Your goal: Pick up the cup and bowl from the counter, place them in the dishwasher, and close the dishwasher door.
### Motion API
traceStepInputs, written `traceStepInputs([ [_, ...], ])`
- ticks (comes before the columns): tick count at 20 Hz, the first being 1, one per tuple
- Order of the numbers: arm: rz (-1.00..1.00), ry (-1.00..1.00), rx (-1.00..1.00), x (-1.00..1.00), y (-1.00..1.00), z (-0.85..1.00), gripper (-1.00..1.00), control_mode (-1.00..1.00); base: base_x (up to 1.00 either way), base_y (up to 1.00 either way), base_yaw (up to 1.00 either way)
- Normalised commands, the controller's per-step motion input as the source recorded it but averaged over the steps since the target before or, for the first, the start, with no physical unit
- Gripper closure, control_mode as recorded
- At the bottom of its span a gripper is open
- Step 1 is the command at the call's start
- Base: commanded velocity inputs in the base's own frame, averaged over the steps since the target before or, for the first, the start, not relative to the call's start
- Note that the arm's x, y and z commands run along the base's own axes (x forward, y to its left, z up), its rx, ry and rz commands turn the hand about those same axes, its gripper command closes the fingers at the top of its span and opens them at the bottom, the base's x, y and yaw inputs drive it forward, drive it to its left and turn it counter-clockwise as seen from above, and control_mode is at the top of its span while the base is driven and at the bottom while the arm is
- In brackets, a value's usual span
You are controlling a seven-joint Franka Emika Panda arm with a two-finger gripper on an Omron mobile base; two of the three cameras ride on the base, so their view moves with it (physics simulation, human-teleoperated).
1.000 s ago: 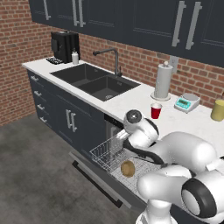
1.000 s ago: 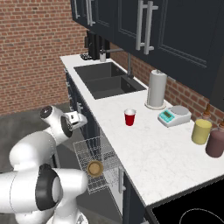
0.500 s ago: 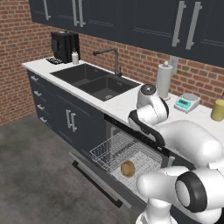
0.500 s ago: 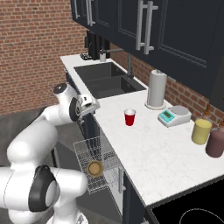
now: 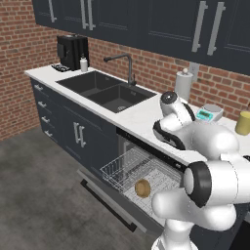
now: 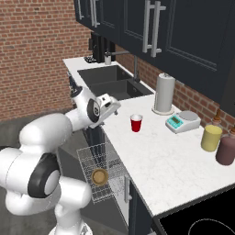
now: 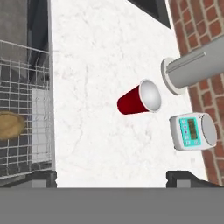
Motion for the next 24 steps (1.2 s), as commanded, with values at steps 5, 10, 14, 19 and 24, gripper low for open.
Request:
traceStepInputs([
  [5, -0.01, 0.00, -0.09, 0.48, -0.34, -0.16, -1.00, -1.00, 0.00, 0.00, 0.00],
  [10, -0.04, 0.07, 0.00, 0.54, -0.35, -0.23, -1.00, -1.00, 0.00, 0.00, 0.00],
  [14, -0.07, 0.13, 0.00, 0.59, -0.25, -0.11, -1.00, -1.00, 0.00, 0.00, 0.00],
  [19, -0.05, 0.13, 0.00, 0.51, -0.03, -0.21, -1.00, -1.00, 0.00, 0.00, 0.00],
  [24, 0.00, 0.09, 0.00, 0.40, 0.00, -0.29, -1.00, -1.00, 0.00, 0.00, 0.00],
])
